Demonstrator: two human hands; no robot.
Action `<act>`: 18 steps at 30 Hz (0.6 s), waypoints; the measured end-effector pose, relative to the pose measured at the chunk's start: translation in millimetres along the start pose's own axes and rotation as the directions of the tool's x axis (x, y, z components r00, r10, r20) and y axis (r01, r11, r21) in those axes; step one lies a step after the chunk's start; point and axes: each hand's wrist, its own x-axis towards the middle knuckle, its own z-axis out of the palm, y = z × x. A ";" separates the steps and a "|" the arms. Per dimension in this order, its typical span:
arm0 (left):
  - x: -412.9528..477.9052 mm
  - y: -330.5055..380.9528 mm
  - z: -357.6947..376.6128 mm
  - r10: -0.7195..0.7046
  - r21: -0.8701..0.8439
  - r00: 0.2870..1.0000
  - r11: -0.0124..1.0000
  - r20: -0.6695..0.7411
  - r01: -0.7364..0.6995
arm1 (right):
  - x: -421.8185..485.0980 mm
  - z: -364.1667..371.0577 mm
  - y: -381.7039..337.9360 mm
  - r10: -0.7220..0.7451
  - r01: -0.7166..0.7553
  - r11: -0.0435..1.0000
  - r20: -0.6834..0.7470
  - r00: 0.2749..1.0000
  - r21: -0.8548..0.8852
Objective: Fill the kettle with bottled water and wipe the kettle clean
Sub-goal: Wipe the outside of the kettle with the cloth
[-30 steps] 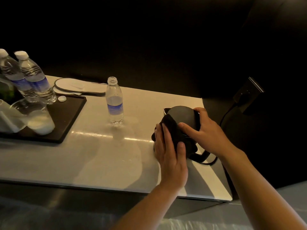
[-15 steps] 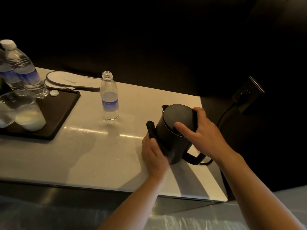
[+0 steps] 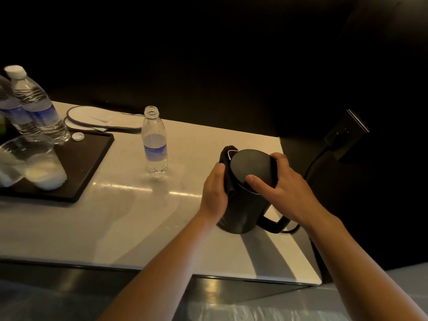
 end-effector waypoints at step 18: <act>27.2 6.8 -18.7 -0.462 0.039 0.883 0.887 0.087 0.460 | -5.3 -1.2 -4.4 0.023 -0.023 1.000 -0.011 1.000 0.004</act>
